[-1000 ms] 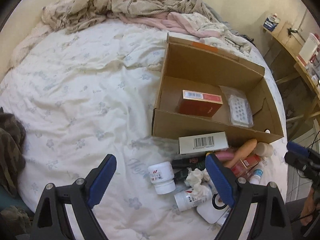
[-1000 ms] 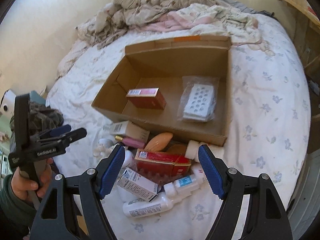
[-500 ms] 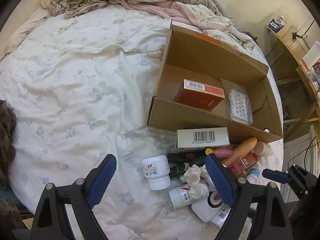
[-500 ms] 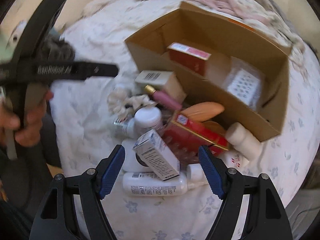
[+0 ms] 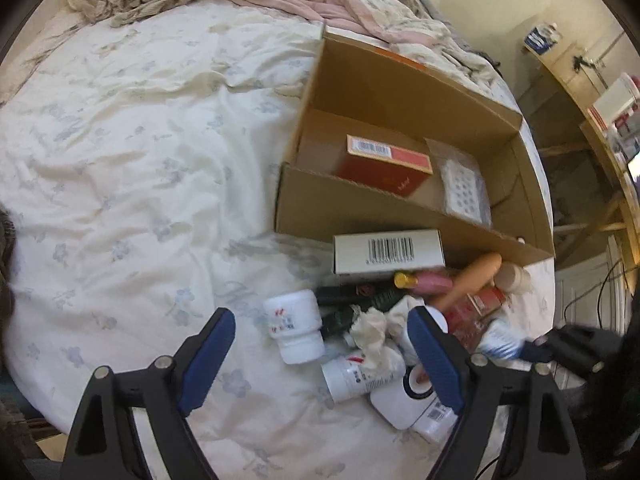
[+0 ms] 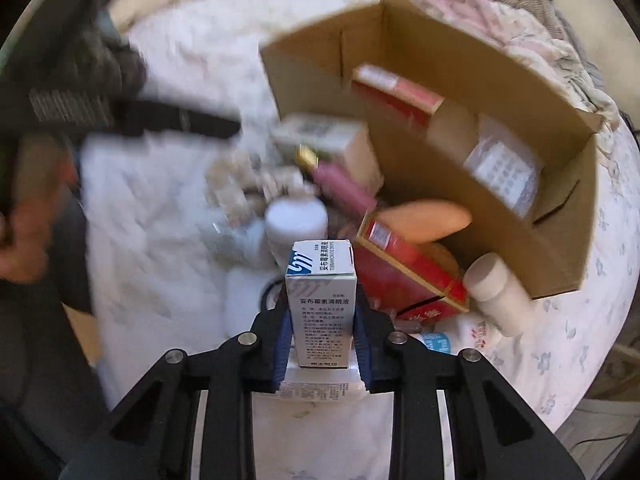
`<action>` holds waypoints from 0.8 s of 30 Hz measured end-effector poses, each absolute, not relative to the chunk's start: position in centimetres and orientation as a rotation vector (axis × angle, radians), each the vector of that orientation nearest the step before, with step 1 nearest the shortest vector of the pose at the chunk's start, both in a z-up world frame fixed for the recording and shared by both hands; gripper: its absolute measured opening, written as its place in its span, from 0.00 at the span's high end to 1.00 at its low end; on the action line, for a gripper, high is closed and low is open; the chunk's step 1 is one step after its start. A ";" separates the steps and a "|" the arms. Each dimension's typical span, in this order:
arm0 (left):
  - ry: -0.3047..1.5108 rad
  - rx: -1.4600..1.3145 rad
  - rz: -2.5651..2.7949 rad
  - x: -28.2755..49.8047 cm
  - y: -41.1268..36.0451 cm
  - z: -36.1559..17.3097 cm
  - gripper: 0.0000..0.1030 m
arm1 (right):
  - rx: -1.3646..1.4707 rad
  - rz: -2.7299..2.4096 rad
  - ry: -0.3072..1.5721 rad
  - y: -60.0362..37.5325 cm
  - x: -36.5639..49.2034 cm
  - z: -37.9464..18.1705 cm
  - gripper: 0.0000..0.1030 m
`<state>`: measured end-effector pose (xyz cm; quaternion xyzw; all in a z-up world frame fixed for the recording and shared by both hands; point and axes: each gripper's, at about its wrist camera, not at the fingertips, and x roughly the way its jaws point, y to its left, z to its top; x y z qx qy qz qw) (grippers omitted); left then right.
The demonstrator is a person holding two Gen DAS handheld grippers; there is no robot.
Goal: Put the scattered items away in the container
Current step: 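Grasp the white medicine box with the right tool while the left tool grasps the tissue, then carry the tissue and white medicine box into the box and release both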
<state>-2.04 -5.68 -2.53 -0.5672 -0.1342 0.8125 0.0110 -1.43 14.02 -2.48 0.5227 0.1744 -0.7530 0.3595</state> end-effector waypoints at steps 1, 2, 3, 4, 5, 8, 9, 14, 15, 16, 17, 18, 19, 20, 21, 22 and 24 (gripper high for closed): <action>-0.406 -1.776 2.522 -2.0 -5.4 -2.7 0.25 | 1.322 -1.971 0.413 14.8 -1.6 -1.6 0.71; -0.397 -1.784 2.504 -2.1 -5.0 -3.0 0.28 | 1.297 -2.007 0.396 15.4 -1.7 -0.8 0.71; -0.387 -1.793 2.482 -2.2 -4.6 -3.3 0.32 | 1.272 -2.043 0.375 16.0 -1.9 -0.1 0.71; -0.368 -1.801 2.467 -2.2 -4.1 -3.6 0.34 | 1.257 -2.068 0.351 16.4 -2.2 0.4 0.71; -0.352 -1.808 2.458 -2.2 -3.8 -3.8 0.40 | 1.247 -2.096 0.323 17.0 -2.6 1.0 0.71; -0.292 -1.841 2.433 -2.4 -3.0 -4.6 0.74 | 1.231 -2.158 0.240 17.9 -3.8 2.1 0.71; -0.300 -1.853 2.413 -2.4 -3.0 -4.8 0.82 | 1.229 -2.169 0.222 17.5 -4.0 2.4 0.71; -0.341 -1.796 2.448 -1.7 -3.9 -3.4 0.89 | 1.203 -2.221 0.110 17.9 -4.9 3.7 0.71; -0.319 -1.767 2.481 -1.4 -3.9 -2.6 0.89 | 1.195 -2.234 0.101 18.0 -5.2 3.9 0.71; -0.313 -1.732 2.506 -1.2 -4.0 -1.8 0.89 | 1.188 -2.251 0.088 18.1 -5.5 4.1 0.71; -0.311 -1.695 2.524 -1.0 -4.0 -1.0 0.89 | 1.190 -2.265 0.071 18.4 -5.9 4.4 0.71; -0.314 -1.657 2.541 -0.9 -4.1 0.1 0.89 | 1.200 -2.276 0.048 18.8 -6.4 4.5 0.71; -0.334 -1.626 2.554 -0.8 -4.2 1.0 0.89 | 1.212 -2.283 0.030 19.1 -7.1 4.4 0.71; -0.359 -1.596 2.563 -0.7 -4.2 1.9 0.89 | 1.225 -2.288 0.017 19.3 -7.6 4.2 0.71; -0.367 -1.567 2.577 -0.8 -4.2 2.9 0.89 | 1.238 -2.292 0.007 19.5 -8.1 4.0 0.71; -0.367 -1.547 2.590 -1.0 -4.1 3.8 0.89 | 1.251 -2.296 -0.005 19.7 -8.7 3.8 0.71; -0.360 -1.509 2.603 -1.9 -3.9 5.4 0.89 | 1.266 -2.295 -0.027 19.8 -9.7 3.5 0.71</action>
